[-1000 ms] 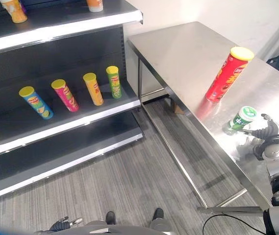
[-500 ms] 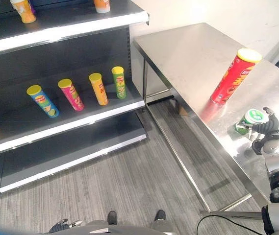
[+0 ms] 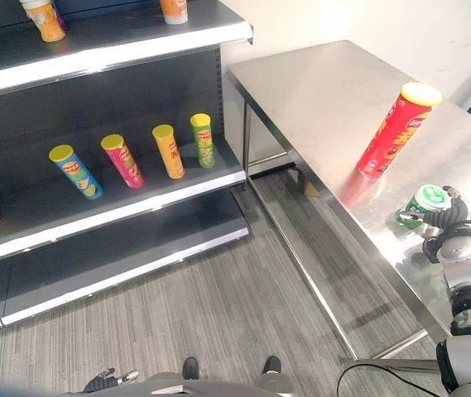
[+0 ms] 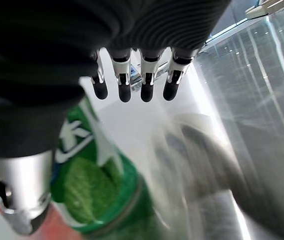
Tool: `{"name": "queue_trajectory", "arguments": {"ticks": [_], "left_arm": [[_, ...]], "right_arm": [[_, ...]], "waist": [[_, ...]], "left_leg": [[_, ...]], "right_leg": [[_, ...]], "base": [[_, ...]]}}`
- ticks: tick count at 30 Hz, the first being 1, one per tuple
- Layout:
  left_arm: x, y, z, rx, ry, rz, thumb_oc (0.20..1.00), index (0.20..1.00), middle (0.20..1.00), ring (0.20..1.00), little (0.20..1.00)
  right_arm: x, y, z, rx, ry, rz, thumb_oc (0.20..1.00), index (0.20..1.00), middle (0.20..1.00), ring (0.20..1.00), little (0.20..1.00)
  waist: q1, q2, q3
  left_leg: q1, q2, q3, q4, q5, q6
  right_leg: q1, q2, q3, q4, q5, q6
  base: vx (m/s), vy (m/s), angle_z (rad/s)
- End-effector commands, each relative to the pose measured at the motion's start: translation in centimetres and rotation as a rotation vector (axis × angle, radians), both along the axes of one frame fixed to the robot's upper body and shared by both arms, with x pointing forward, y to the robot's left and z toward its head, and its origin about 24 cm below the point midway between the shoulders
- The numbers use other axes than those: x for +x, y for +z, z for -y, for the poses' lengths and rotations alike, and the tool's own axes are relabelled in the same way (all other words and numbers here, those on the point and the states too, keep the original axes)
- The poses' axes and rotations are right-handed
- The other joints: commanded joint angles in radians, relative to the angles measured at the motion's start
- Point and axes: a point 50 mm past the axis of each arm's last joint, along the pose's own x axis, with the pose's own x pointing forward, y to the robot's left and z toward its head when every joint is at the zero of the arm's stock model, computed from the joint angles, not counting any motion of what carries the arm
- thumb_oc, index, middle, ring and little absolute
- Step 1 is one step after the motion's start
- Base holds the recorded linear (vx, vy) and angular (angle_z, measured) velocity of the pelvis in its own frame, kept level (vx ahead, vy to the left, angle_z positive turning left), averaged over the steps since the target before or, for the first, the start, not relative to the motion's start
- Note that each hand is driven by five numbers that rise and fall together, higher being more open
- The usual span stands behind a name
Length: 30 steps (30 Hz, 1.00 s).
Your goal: Put the goods on the table back onto the shelves and tidy them up.
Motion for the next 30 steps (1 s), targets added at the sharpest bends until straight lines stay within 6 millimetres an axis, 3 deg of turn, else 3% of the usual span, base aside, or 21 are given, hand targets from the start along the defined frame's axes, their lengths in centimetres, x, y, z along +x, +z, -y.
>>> {"name": "queue_trajectory", "arguments": {"ticks": [1, 5, 6, 7, 8, 17, 23, 26, 29, 30], "left_arm": [[0.8, 0.2, -0.6, 0.034, -0.013, 0.012, 1.000, 1.000, 1.000, 1.000, 1.000], [0.8, 0.3, -0.7, 0.037, -0.011, 0.012, 1.000, 1.000, 1.000, 1.000, 1.000], [0.8, 0.3, -0.7, 0.037, -0.012, 0.012, 1.000, 1.000, 1.000, 1.000, 1.000], [0.7, 0.3, -0.7, 0.036, -0.013, 0.010, 1.000, 1.000, 1.000, 1.000, 1.000], [0.8, 0.3, -0.7, 0.035, -0.014, 0.013, 1.000, 1.000, 1.000, 1.000, 1.000], [0.8, 0.3, -0.7, 0.033, -0.018, 0.014, 1.000, 1.000, 1.000, 1.000, 1.000], [0.9, 0.5, -1.2, 0.039, 0.045, 0.041, 1.000, 1.000, 1.000, 1.000, 1.000], [1.9, 0.9, -1.3, 0.029, 0.052, 0.084, 1.000, 1.000, 1.000, 1.000, 1.000], [2.7, 1.1, -1.2, 0.022, 0.044, 0.119, 1.000, 1.000, 1.000, 1.000, 1.000], [3.0, 1.1, -1.0, 0.010, 0.059, 0.132, 1.000, 1.000, 1.000, 1.000, 1.000]], "right_arm": [[2.6, 3.3, -1.7, -0.038, 0.072, 0.168, 1.000, 1.000, 1.000, 1.000, 1.000], [2.6, 3.4, -1.8, -0.044, 0.073, 0.177, 1.000, 1.000, 1.000, 1.000, 1.000], [2.6, 3.3, -1.8, -0.046, 0.075, 0.167, 0.922, 0.922, 0.922, 0.922, 0.922], [2.6, 3.2, -1.8, -0.046, 0.075, 0.160, 0.457, 0.457, 0.457, 0.457, 0.457], [2.6, 3.1, -1.8, -0.049, 0.077, 0.149, 0.200, 0.200, 0.200, 0.200, 0.200], [2.8, 3.4, -2.0, -0.092, 0.117, 0.109, 0.200, 0.200, 0.200, 0.200, 0.200], [1.4, 7.9, -4.6, -0.182, 0.286, 0.359, 0.200, 0.200, 0.200, 0.200, 0.200], [0.4, 10.0, -6.2, -0.201, 0.371, 0.491, 0.200, 0.200, 0.200, 0.200, 0.200], [-0.4, 11.0, -6.5, -0.203, 0.381, 0.560, 0.200, 0.200, 0.200, 0.200, 0.200], [-0.9, 11.5, -6.9, -0.204, 0.394, 0.599, 0.200, 0.200, 0.200, 0.200, 0.200]], "waist": [[0.026, -0.029, -0.019], [0.030, -0.030, -0.020], [0.030, -0.030, -0.020], [0.031, -0.030, -0.020], [0.031, -0.030, -0.020], [0.029, -0.035, -0.016], [0.010, -0.031, -0.004], [0.014, -0.036, 0.029], [0.015, -0.047, 0.051], [0.012, -0.049, 0.064]], "left_leg": [[-0.014, 0.089, 0.053, 0.007, 0.010, -0.094], [-0.012, 0.088, 0.052, 0.007, 0.007, -0.093], [-0.012, 0.088, 0.052, 0.008, 0.007, -0.093], [-0.011, 0.087, 0.051, 0.007, 0.007, -0.093], [-0.010, 0.087, 0.051, 0.007, 0.006, -0.093], [-0.011, 0.090, 0.055, 0.006, 0.009, -0.095], [-0.016, 0.107, 0.053, 0.026, 0.008, -0.104], [-0.089, 0.116, 0.031, 0.125, 0.002, -0.114], [-0.171, 0.115, 0.011, 0.240, -0.010, -0.127], [-0.212, 0.142, 0.033, 0.260, 0.020, -0.134]], "right_leg": [[0.048, -0.014, 0.028, 0.040, -0.156, 0.046], [0.051, -0.015, 0.027, 0.040, -0.156, 0.046], [0.052, -0.015, 0.027, 0.041, -0.157, 0.046], [0.053, -0.015, 0.026, 0.040, -0.156, 0.046], [0.053, -0.015, 0.027, 0.040, -0.156, 0.046], [0.050, -0.011, 0.028, 0.040, -0.157, 0.045], [0.050, 0.005, 0.035, 0.038, -0.173, 0.033], [0.040, 0.012, 0.029, 0.034, -0.182, 0.019], [0.039, 0.010, 0.011, 0.030, -0.191, 0.009], [0.052, 0.012, -0.012, 0.020, -0.199, 0.010]], "base": [[0.00, 0.000, 0.00], [0.00, 0.001, 0.01], [0.00, 0.003, 0.06], [0.00, 0.002, 0.06], [0.00, 0.001, 0.06], [0.00, 0.000, 0.00], [0.00, -0.061, 0.00], [-0.09, -0.095, 0.04], [-0.08, -0.042, 0.22], [0.02, 0.091, 0.53]]}}
